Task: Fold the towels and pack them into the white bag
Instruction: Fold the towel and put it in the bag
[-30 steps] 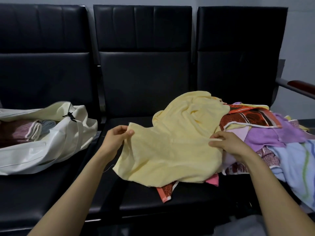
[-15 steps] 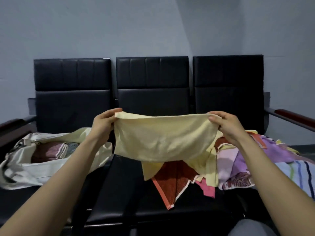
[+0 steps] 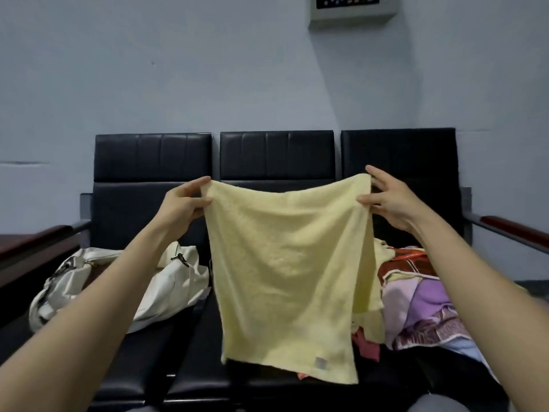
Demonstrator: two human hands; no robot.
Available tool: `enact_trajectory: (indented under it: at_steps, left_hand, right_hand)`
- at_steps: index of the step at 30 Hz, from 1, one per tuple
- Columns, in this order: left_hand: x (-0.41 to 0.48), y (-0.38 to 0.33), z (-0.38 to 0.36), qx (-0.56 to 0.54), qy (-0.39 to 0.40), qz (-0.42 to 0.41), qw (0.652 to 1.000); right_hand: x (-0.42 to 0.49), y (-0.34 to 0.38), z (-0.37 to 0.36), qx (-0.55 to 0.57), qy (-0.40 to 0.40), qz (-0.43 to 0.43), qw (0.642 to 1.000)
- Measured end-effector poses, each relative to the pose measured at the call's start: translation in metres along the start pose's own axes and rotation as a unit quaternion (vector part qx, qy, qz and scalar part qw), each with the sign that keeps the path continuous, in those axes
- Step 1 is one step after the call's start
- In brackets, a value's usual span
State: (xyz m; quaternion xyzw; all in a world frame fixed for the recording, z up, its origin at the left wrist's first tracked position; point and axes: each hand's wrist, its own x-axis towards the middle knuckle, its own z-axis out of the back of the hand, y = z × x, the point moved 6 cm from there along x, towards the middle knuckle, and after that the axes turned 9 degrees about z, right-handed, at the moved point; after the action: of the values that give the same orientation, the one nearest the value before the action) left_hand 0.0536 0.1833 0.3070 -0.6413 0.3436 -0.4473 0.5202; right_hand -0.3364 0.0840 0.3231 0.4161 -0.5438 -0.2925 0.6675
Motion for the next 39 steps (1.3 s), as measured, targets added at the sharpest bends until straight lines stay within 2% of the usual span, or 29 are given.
enact_trajectory:
  at_steps: [8,10,12,13,15,17,19,22,25,26,28,30,32,34,36,38,39]
  left_hand:
    - [-0.006,-0.009,0.005,0.083,-0.05,-0.035,0.995]
    - [-0.008,-0.01,0.003,0.126,-0.051,-0.027,0.99]
    - [-0.009,-0.006,0.001,0.172,-0.046,-0.003,0.984]
    - [-0.009,-0.003,0.0,0.188,-0.046,0.012,0.981]
    - [-0.009,0.004,0.0,0.204,-0.042,0.038,0.977]
    - [-0.008,0.011,-0.002,0.201,-0.029,0.057,0.977]
    - [-0.008,0.021,-0.004,0.169,-0.012,0.094,0.981]
    - [-0.01,0.039,-0.001,0.11,0.021,0.17,0.979]
    - [-0.012,0.056,0.001,0.122,0.026,0.192,0.974]
    - [-0.011,0.06,0.004,0.152,0.003,0.175,0.973]
    - [-0.009,0.067,0.014,0.234,-0.056,0.126,0.962]
    - [-0.008,0.073,0.017,0.298,-0.07,0.106,0.946]
    - [-0.006,0.082,0.015,0.348,-0.061,0.114,0.929]
    - [-0.005,0.089,0.009,0.364,-0.048,0.126,0.922]
    - [-0.004,0.094,0.007,0.356,-0.042,0.124,0.925]
    - [-0.003,0.095,0.007,0.35,-0.048,0.117,0.928]
    - [-0.004,0.093,0.007,0.347,-0.052,0.113,0.93]
  right_hand:
    - [0.001,0.01,0.009,-0.161,-0.071,0.029,0.984]
    - [0.003,0.004,0.011,-0.236,-0.094,0.014,0.967]
    - [0.005,-0.008,0.008,-0.286,-0.073,-0.038,0.955]
    - [0.005,-0.016,0.005,-0.276,-0.046,-0.087,0.956]
    - [-0.002,-0.029,-0.008,-0.165,0.035,-0.203,0.965]
    - [-0.01,-0.034,-0.02,-0.047,0.1,-0.26,0.959]
    - [-0.012,-0.041,-0.023,-0.013,0.117,-0.259,0.959]
    - [-0.013,-0.06,-0.024,0.032,0.076,-0.255,0.963]
    - [-0.014,-0.083,-0.024,0.049,0.066,-0.258,0.963]
    - [-0.014,-0.089,-0.023,0.011,0.078,-0.256,0.964]
    - [-0.014,-0.099,-0.015,-0.157,0.098,-0.24,0.953]
    - [-0.014,-0.105,-0.008,-0.33,0.122,-0.229,0.908]
    - [-0.016,-0.109,-0.009,-0.425,0.167,-0.237,0.857]
    - [-0.018,-0.112,-0.015,-0.497,0.211,-0.233,0.809]
    - [-0.019,-0.113,-0.022,-0.537,0.232,-0.224,0.78]
    - [-0.018,-0.116,-0.023,-0.538,0.228,-0.215,0.783]
    - [-0.017,-0.118,-0.021,-0.513,0.211,-0.212,0.805]
